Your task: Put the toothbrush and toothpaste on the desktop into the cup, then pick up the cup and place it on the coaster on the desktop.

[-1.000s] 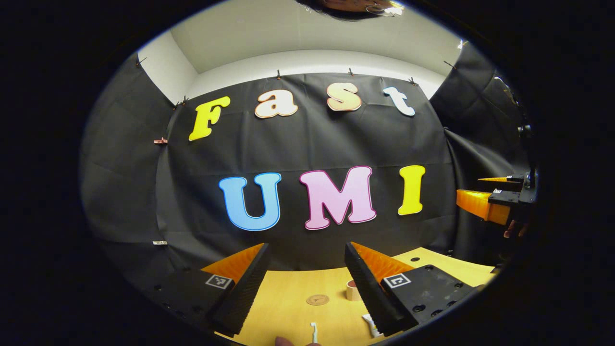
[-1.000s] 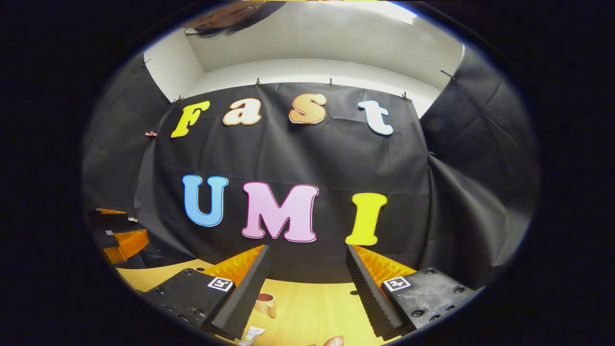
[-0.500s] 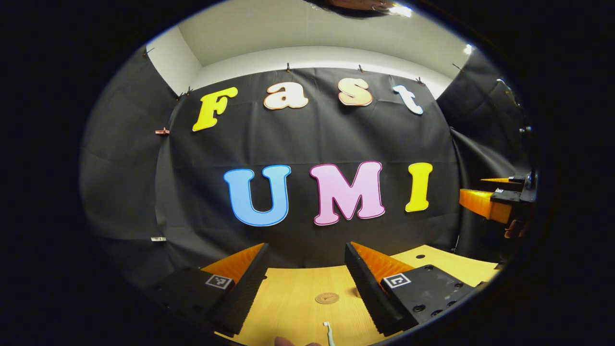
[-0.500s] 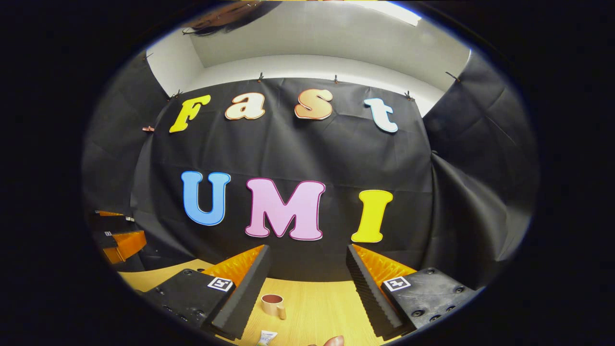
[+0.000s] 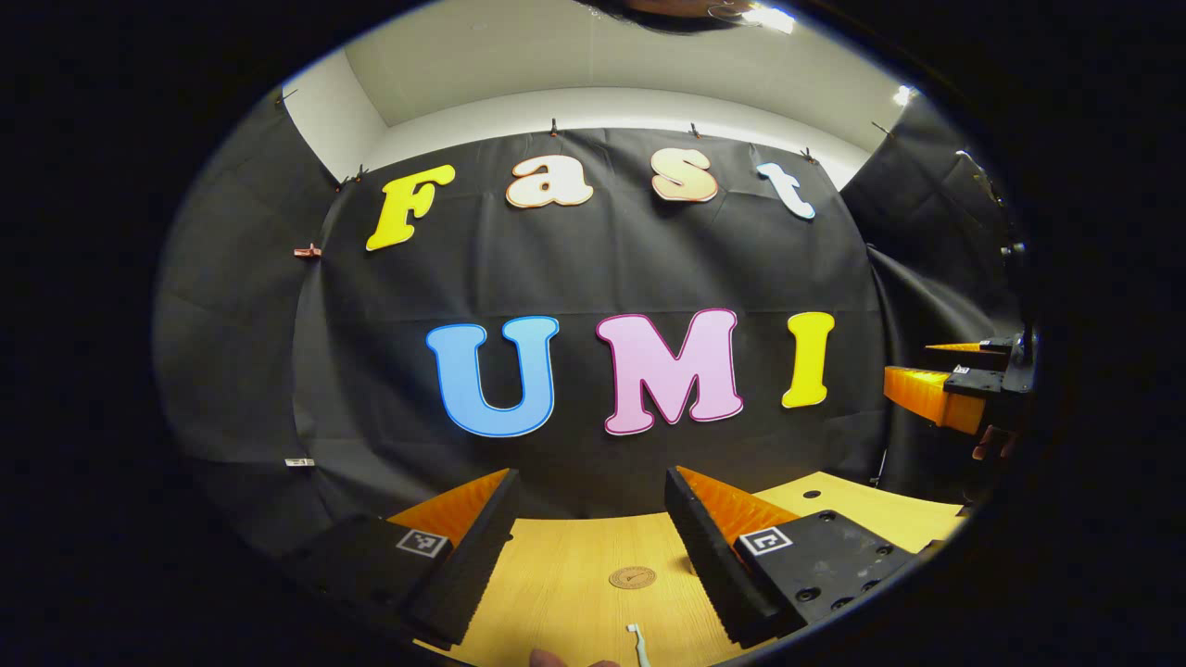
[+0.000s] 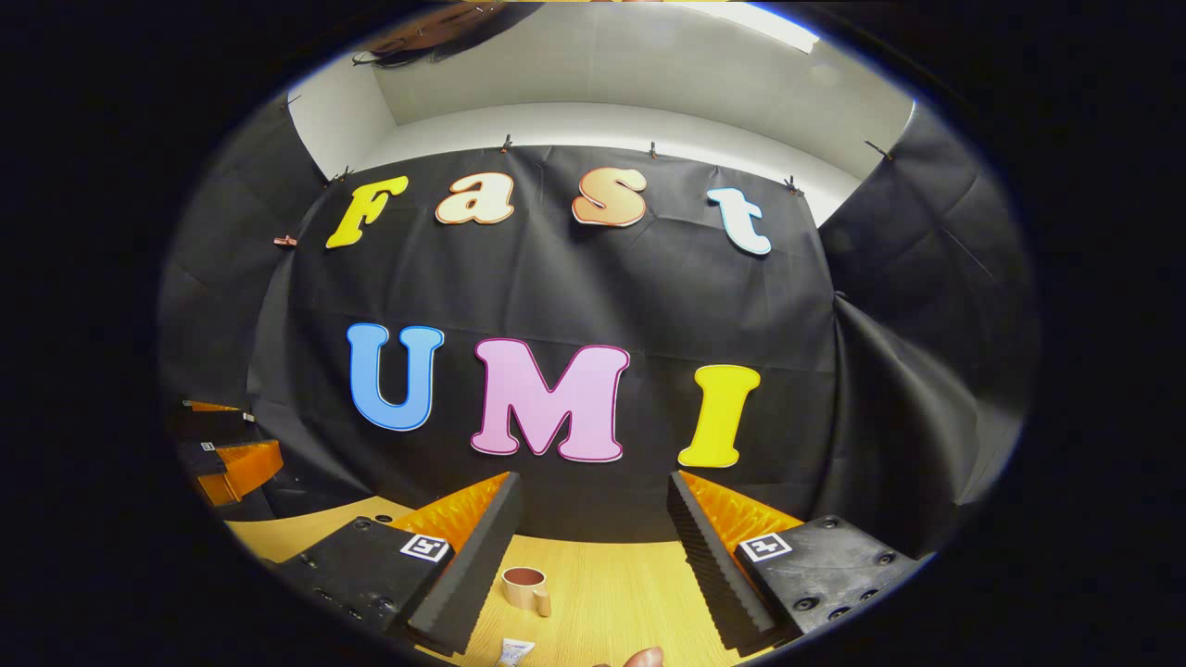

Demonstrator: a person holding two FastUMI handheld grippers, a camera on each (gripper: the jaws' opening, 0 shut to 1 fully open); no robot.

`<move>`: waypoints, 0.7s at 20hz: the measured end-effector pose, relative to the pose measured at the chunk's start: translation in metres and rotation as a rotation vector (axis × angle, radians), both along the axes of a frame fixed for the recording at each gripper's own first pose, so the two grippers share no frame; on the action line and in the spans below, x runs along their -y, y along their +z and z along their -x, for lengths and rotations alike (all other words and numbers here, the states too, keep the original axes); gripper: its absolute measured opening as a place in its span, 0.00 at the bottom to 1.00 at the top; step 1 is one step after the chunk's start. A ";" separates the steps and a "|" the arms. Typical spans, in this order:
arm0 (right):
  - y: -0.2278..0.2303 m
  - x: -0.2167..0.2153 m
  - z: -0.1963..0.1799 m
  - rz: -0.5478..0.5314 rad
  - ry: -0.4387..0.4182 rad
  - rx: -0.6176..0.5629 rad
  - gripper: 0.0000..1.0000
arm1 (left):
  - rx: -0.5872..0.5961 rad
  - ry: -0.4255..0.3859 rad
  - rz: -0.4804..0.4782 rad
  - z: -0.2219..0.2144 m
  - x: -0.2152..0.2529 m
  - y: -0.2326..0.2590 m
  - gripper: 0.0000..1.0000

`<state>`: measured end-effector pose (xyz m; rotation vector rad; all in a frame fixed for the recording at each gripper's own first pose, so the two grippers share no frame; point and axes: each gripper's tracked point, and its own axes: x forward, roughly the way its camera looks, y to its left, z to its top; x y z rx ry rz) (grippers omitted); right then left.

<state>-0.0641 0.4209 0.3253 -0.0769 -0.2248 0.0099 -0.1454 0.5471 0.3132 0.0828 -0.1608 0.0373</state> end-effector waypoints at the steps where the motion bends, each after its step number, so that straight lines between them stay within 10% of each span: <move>1: -0.001 -0.001 -0.001 -0.001 0.001 -0.002 0.96 | -0.002 0.002 0.000 -0.001 -0.001 -0.002 0.98; 14: -0.005 0.000 -0.005 0.000 -0.011 -0.013 0.96 | -0.009 0.001 -0.001 -0.009 -0.003 -0.009 0.98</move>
